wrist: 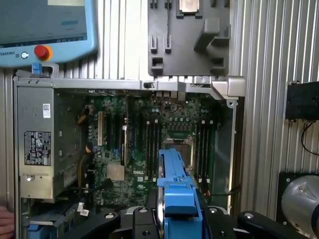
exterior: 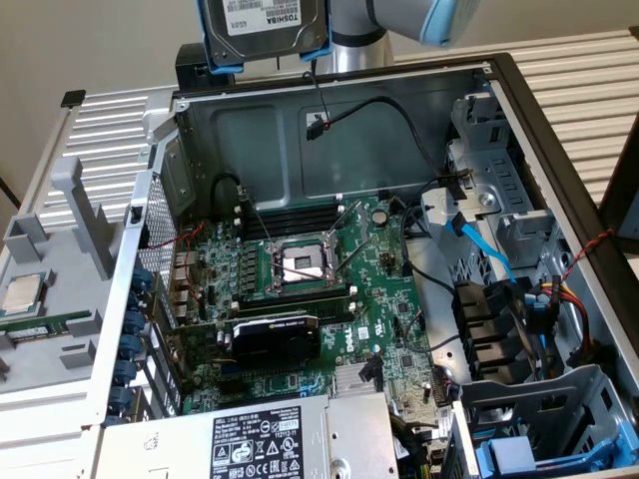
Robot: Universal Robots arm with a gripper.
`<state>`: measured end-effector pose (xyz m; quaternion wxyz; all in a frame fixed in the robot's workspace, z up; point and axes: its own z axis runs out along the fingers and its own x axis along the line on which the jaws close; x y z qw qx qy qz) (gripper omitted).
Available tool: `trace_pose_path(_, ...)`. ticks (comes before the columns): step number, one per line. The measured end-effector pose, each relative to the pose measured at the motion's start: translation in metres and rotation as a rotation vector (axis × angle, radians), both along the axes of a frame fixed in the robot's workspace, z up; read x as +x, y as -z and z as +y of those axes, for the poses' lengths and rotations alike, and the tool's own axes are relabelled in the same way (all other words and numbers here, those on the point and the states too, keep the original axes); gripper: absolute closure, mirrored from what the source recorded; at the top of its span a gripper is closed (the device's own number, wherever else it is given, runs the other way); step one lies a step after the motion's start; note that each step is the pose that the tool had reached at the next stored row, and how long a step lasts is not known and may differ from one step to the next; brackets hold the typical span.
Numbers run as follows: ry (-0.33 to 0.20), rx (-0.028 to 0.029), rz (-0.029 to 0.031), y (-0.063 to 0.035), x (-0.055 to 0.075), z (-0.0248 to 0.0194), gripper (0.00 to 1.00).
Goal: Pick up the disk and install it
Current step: 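Pick up the disk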
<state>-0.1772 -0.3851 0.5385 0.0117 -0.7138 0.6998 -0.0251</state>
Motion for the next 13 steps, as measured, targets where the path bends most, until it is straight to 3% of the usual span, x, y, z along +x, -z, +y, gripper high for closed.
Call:
trace_pose_path(2,0.000,-0.0025,0.0000,-0.0001,0.001,-0.0025,0.63)
trace_pose_path(7,0.000,-0.0154,0.0000,-0.0022,0.003,-0.0082,0.63)
trace_pose_path(13,0.000,-0.0165,0.0000,-0.0124,0.011,-0.0217,0.63)
